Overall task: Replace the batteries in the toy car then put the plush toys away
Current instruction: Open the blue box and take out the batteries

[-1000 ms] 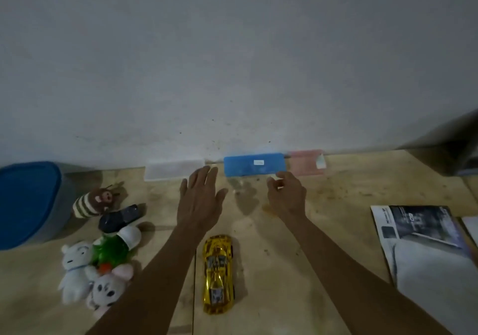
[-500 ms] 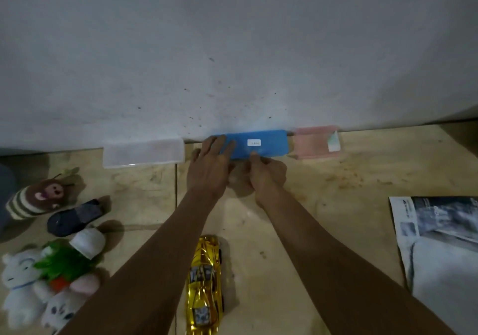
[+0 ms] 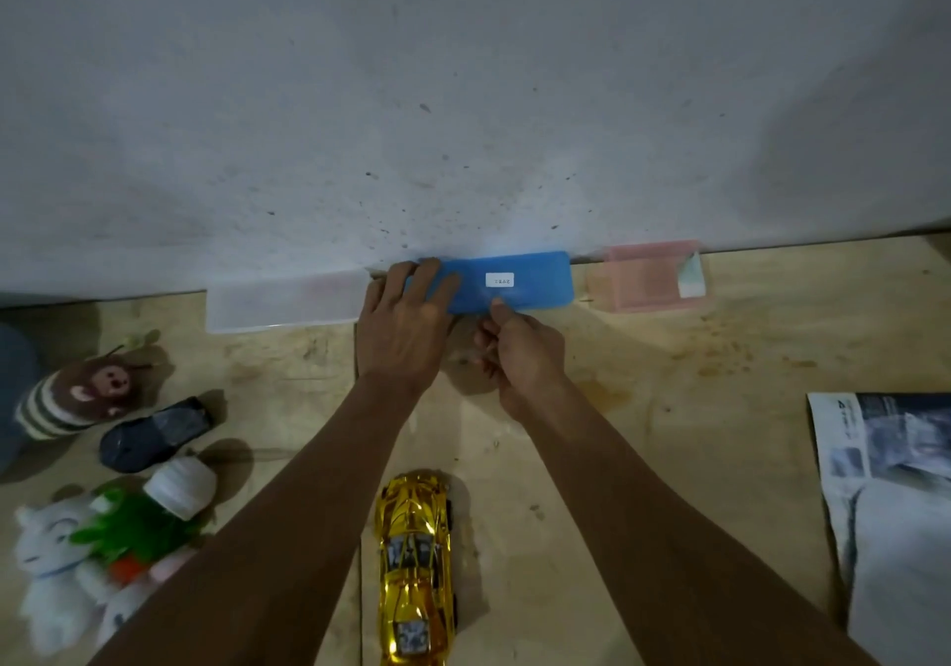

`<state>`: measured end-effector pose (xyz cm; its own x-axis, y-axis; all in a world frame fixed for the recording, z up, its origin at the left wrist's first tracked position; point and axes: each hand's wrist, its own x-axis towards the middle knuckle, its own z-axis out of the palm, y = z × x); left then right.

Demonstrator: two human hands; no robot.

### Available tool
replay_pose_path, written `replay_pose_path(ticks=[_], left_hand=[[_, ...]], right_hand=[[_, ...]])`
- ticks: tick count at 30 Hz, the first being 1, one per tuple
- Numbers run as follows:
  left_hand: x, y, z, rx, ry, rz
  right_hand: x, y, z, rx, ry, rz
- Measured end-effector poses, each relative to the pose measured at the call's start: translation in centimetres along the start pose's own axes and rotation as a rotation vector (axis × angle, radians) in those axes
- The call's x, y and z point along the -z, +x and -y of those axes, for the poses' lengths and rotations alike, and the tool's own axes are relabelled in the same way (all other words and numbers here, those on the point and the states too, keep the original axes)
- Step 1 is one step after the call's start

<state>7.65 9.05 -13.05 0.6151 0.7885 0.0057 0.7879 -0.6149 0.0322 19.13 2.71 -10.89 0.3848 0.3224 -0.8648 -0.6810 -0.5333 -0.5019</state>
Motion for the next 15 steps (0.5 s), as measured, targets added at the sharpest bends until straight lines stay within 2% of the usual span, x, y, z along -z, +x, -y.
replay_pose_path(ticks=[15], left_hand=[[1.7, 0.9, -1.2, 0.08, -0.057, 0.012]], right_hand=[[0.8, -1.5, 1.2, 0.059, -0.039, 0.065]])
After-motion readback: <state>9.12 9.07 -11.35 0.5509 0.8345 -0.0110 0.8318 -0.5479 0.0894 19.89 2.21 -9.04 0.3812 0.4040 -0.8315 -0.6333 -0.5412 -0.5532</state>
